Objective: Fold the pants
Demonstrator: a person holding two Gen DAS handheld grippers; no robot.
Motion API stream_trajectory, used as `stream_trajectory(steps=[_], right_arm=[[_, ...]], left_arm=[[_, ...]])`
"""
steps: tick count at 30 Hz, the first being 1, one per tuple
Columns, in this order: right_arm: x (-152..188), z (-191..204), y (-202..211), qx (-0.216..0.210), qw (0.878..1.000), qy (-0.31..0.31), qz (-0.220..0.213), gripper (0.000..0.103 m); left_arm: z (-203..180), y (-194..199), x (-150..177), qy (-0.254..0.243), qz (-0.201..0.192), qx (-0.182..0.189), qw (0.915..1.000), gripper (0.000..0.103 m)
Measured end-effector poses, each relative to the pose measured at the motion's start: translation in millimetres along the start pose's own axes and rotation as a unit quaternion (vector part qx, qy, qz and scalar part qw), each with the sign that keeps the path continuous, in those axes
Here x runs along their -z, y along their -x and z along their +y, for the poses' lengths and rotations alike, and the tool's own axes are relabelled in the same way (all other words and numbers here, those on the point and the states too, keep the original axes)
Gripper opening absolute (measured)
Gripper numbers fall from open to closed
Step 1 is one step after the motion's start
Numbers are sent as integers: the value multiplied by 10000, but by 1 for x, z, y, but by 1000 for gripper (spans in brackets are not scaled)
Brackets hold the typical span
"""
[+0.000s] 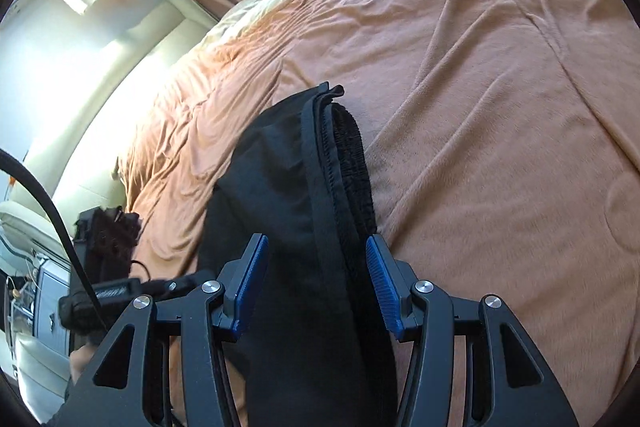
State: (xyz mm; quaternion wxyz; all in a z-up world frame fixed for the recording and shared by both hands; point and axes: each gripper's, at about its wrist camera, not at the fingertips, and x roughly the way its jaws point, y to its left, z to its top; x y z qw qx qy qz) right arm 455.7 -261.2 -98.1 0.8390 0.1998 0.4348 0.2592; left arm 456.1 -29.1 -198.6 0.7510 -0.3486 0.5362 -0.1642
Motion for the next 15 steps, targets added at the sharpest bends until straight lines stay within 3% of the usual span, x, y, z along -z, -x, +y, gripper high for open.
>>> stream_trajectory(steps=[8, 15], right_arm=[[-8, -3, -20, -70, 10000, 9, 62, 49], [-13, -1, -39, -83, 9996, 214, 192, 49]], left_arm=[[5, -5, -14, 15, -170, -56, 9998, 38], [13, -10, -12, 207, -261, 149, 9993, 38]])
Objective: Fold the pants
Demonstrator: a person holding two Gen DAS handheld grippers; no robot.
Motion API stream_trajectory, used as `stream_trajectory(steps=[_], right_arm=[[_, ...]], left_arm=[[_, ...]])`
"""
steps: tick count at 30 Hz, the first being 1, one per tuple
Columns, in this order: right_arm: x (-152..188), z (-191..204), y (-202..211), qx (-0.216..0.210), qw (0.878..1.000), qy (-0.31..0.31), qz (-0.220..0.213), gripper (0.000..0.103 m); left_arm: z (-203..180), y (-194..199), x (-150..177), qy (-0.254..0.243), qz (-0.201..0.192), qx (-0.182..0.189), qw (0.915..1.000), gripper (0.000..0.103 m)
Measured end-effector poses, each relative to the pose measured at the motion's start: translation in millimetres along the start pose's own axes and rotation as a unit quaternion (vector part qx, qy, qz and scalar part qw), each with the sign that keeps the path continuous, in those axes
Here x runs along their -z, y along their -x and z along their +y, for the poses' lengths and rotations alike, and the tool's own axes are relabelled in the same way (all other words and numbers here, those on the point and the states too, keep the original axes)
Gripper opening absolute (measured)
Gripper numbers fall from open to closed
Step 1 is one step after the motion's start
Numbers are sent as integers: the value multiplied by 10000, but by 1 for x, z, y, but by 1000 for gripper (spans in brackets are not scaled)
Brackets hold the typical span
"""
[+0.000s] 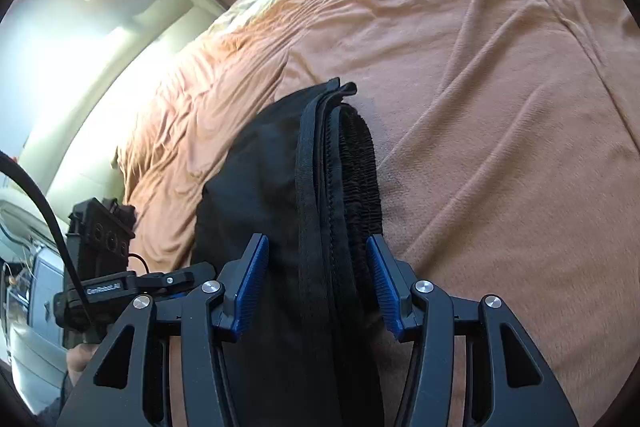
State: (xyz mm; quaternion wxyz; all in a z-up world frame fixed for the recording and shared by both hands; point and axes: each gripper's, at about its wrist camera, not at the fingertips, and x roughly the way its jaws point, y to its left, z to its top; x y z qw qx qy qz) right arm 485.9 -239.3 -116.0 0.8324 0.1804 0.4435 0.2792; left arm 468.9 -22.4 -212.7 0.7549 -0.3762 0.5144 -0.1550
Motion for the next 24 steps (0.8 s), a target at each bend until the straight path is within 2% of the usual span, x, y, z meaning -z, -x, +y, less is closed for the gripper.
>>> stream_trajectory(steps=[3, 5, 8, 13, 24], right_arm=[[0, -2, -7, 48, 9999, -1, 98, 49], [-2, 1, -5, 11, 9999, 16, 108, 45], [-2, 6, -2, 0, 9999, 30, 141, 37], [1, 18, 4, -205, 9995, -41, 253, 27], [31, 51, -5, -310, 9981, -177, 503, 26]], left_arm=[[-1, 3, 8, -62, 49, -8, 10000, 36], [-2, 8, 10, -91, 28, 35, 9999, 20], [-5, 20, 10, -63, -20, 144, 9999, 16], [-11, 45, 11, -177, -76, 179, 9997, 16], [11, 81, 27, -110, -58, 19, 9999, 15]])
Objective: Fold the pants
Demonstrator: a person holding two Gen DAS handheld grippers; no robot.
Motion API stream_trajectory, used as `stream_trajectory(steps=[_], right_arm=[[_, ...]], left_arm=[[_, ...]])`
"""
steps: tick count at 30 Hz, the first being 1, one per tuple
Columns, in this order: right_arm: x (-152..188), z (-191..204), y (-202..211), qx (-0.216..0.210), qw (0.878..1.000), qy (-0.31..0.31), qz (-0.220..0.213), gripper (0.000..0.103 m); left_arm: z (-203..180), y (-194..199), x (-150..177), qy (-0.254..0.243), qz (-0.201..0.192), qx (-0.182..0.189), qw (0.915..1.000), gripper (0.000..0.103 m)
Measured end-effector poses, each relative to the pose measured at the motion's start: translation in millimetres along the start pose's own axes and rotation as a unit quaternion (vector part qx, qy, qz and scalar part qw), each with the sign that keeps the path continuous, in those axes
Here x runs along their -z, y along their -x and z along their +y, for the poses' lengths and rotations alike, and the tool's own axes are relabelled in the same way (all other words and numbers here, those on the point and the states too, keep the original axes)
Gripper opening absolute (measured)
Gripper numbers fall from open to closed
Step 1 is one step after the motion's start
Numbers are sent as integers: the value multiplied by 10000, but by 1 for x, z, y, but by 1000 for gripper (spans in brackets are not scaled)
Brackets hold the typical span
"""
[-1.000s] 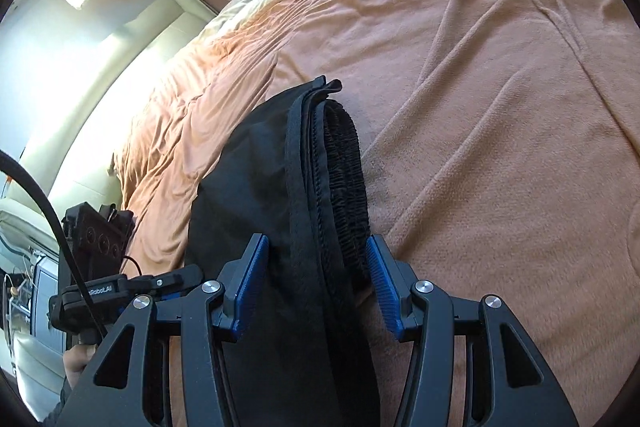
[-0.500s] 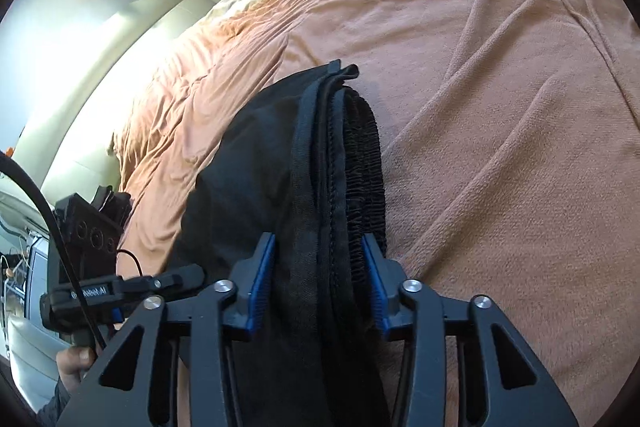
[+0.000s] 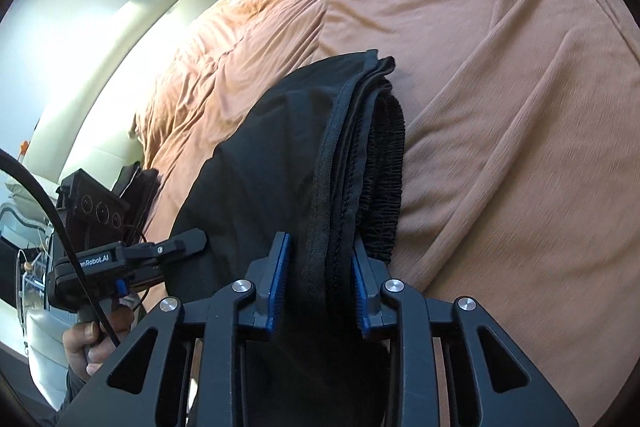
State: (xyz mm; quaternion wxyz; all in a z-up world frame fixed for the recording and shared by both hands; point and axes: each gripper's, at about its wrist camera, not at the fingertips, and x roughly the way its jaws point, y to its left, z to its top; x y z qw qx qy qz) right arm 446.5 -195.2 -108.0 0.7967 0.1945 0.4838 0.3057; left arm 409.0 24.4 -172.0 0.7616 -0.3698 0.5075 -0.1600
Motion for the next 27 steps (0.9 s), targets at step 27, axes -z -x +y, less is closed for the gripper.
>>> stream_trajectory(steps=[27], right_arm=[[17, 48, -25, -194, 9991, 192, 336, 28]], left_arm=[[58, 60, 32, 316, -10, -165, 9994, 17]])
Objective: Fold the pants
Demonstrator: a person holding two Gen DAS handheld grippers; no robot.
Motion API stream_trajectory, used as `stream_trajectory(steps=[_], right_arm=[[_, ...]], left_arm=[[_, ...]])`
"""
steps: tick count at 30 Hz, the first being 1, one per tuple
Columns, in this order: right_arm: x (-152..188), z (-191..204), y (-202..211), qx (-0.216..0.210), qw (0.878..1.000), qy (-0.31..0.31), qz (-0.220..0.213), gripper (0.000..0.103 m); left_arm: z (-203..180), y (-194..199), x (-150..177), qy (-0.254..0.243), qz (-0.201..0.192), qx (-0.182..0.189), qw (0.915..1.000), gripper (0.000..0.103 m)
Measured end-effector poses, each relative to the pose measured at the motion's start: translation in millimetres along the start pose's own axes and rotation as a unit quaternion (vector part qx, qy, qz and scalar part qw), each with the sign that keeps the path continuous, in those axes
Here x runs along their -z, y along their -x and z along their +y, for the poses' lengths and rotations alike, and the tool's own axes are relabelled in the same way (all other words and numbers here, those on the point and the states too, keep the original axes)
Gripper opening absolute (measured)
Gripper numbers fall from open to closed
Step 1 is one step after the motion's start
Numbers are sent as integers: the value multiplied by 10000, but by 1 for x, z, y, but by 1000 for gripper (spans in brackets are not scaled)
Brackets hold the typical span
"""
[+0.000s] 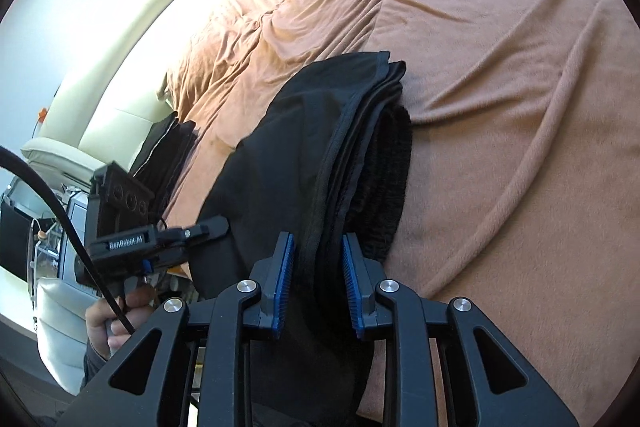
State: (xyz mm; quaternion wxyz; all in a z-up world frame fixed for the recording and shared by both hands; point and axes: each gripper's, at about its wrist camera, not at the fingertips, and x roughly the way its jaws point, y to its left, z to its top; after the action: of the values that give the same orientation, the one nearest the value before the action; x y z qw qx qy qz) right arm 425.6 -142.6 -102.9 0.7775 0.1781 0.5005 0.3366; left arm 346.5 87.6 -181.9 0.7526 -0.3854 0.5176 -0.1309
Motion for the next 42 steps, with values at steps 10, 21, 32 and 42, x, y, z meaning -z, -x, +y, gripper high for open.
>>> stream_trajectory(steps=[10, 21, 32, 42], right_arm=[[-39, 6, -22, 146, 9997, 105, -153, 50], [-80, -5, -76, 558, 9983, 42, 176, 50], [-110, -11, -104, 580, 9983, -74, 55, 46], [-114, -2, -93, 1073, 9932, 351, -295, 1]], left_arm=[[16, -4, 7, 123, -68, 161, 9998, 26], [34, -4, 8, 355, -87, 418, 9985, 26], [35, -7, 7, 374, -60, 399, 9985, 26], [41, -1, 16, 460, -158, 465, 9977, 18]])
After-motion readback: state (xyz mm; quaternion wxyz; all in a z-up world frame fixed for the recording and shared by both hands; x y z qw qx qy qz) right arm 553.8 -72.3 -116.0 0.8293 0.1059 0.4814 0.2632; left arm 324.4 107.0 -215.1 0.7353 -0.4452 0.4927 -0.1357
